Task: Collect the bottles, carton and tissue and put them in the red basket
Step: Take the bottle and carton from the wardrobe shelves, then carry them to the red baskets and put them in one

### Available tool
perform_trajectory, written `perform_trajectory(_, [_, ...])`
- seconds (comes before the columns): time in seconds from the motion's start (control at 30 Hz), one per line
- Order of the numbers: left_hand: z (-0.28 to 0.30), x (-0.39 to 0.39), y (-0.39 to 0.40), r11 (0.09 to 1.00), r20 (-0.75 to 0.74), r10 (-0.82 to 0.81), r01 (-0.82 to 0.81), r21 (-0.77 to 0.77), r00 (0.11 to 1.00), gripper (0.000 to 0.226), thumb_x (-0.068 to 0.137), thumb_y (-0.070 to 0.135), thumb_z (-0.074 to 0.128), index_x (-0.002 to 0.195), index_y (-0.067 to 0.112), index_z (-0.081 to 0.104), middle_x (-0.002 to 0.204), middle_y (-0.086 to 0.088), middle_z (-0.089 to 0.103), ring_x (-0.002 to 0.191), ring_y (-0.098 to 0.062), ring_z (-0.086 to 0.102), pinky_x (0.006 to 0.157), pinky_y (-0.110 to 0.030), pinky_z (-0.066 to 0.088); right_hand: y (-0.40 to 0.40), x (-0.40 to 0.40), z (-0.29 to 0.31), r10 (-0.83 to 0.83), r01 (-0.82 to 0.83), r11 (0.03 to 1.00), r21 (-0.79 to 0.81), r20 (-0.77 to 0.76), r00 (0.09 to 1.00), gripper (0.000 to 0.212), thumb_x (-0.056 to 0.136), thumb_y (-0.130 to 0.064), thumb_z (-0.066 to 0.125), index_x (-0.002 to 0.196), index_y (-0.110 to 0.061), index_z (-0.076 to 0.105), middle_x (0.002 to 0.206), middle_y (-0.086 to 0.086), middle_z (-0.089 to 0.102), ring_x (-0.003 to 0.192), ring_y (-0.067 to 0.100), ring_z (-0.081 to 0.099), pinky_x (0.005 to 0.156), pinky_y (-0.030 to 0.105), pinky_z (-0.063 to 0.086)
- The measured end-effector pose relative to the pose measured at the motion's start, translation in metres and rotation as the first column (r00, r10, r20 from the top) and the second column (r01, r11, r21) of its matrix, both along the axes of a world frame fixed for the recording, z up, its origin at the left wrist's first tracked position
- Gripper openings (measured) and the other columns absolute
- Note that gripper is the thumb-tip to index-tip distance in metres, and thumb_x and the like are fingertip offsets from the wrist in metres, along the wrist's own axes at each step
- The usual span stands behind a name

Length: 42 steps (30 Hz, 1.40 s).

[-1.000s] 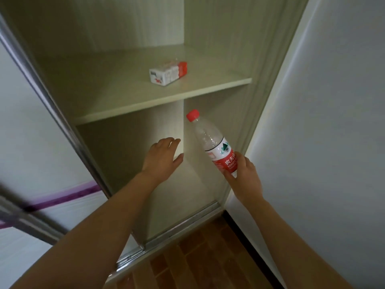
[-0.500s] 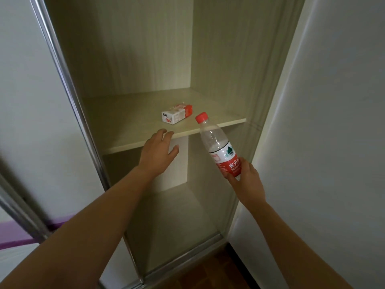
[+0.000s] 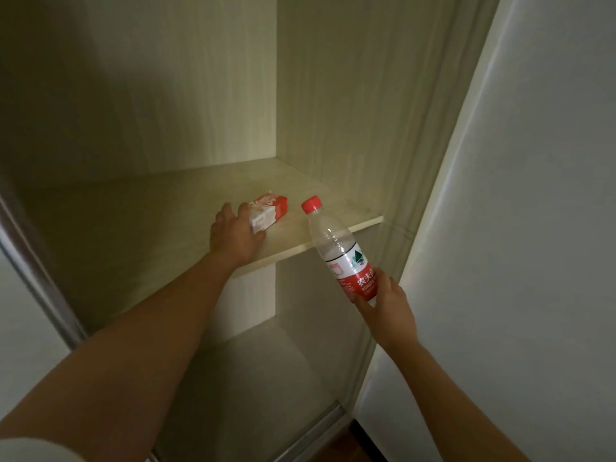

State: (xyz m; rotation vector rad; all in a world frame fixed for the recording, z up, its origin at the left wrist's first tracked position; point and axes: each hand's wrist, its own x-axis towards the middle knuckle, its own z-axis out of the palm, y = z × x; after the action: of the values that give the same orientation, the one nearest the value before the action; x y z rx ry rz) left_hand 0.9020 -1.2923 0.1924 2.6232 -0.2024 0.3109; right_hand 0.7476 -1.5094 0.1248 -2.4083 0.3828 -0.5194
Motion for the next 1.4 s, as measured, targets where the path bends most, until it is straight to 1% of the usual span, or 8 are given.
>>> perform_trajectory(0.17, [-0.003,0.023,-0.010,0.996,-0.056,0.037,-0.041,-0.078,0.998,0.072,0.084,0.035,0.063,0.142,0.012,0.027,0.144,-0.021,0.031,0.132,-0.037,0.032,0.106,-0.043,0.031,0.002,0.019,0.000,0.001,-0.001,1.000,-0.027,0.008,1.000,0.063,0.081,-0.038,0.064,0.134,-0.016,0.037,0.130,0.006,0.051,0.116,0.022,0.051,0.097,0.034,0.044])
perform_trajectory(0.3, [-0.008,0.030,-0.009,0.993,-0.035,0.069,-0.072,-0.090,0.997,0.062,0.085,0.029,0.059,0.137,0.009,0.033,0.134,-0.021,0.042,0.124,-0.038,0.041,0.098,-0.045,0.038,0.003,0.027,0.001,-0.003,0.003,0.999,-0.035,-0.014,1.000,0.064,0.081,-0.039,0.063,0.135,-0.017,0.036,0.129,0.006,0.050,0.116,0.021,0.050,0.096,0.033,0.043])
perform_trajectory(0.57, [-0.004,0.026,-0.006,0.981,0.039,0.075,-0.067,-0.181,0.996,0.061,0.083,0.025,0.060,0.137,0.010,0.035,0.131,-0.020,0.045,0.123,-0.036,0.042,0.096,-0.043,0.040,0.009,0.031,0.001,-0.002,0.000,0.999,-0.042,-0.034,0.999,0.065,0.082,-0.039,0.062,0.136,-0.017,0.033,0.133,0.006,0.048,0.120,0.022,0.049,0.099,0.035,0.042])
perform_trajectory(0.7, [0.005,0.007,-0.002,0.974,0.090,0.081,-0.060,-0.217,0.993,0.062,0.083,0.024,0.061,0.138,0.011,0.035,0.132,-0.018,0.045,0.123,-0.034,0.043,0.095,-0.042,0.042,0.011,0.022,0.004,0.011,-0.011,1.000,-0.023,-0.002,1.000,0.064,0.082,-0.037,0.062,0.136,-0.016,0.035,0.132,0.007,0.049,0.118,0.023,0.050,0.098,0.036,0.043])
perform_trajectory(0.8, [0.013,-0.016,0.004,0.973,0.120,0.091,-0.062,-0.224,0.989,0.062,0.082,0.024,0.062,0.137,0.012,0.036,0.132,-0.018,0.046,0.123,-0.034,0.043,0.095,-0.041,0.042,0.011,0.012,0.005,0.025,-0.025,1.000,0.006,0.036,0.999,0.062,0.082,-0.037,0.062,0.134,-0.015,0.036,0.129,0.007,0.051,0.116,0.023,0.052,0.096,0.035,0.044])
perform_trajectory(0.97, [0.016,-0.074,0.013,0.963,0.181,0.127,-0.078,-0.257,0.975,0.062,0.081,0.026,0.063,0.137,0.013,0.037,0.132,-0.016,0.047,0.124,-0.032,0.044,0.095,-0.040,0.042,0.015,-0.020,0.004,0.077,-0.080,0.995,0.059,0.046,0.996,0.062,0.082,-0.037,0.061,0.135,-0.016,0.035,0.131,0.008,0.050,0.118,0.025,0.050,0.099,0.038,0.042])
perform_trajectory(1.13, [0.002,-0.153,0.026,0.959,0.241,0.177,-0.112,-0.259,0.954,0.063,0.082,0.028,0.063,0.137,0.013,0.037,0.131,-0.015,0.048,0.120,-0.031,0.047,0.094,-0.040,0.043,0.018,-0.068,-0.007,0.161,-0.168,0.982,0.083,0.078,0.984,0.059,0.083,-0.034,0.062,0.133,-0.014,0.037,0.129,0.009,0.050,0.116,0.024,0.050,0.095,0.032,0.041])
perform_trajectory(1.4, [-0.052,-0.270,0.051,0.902,0.124,0.358,-0.308,-0.304,0.926,0.067,0.082,0.038,0.066,0.139,0.019,0.035,0.138,-0.008,0.046,0.125,-0.025,0.048,0.100,-0.039,0.044,0.035,-0.139,-0.047,0.281,-0.285,0.944,0.166,0.044,0.959,0.059,0.081,-0.034,0.064,0.131,-0.013,0.040,0.125,0.009,0.053,0.113,0.025,0.052,0.094,0.035,0.045])
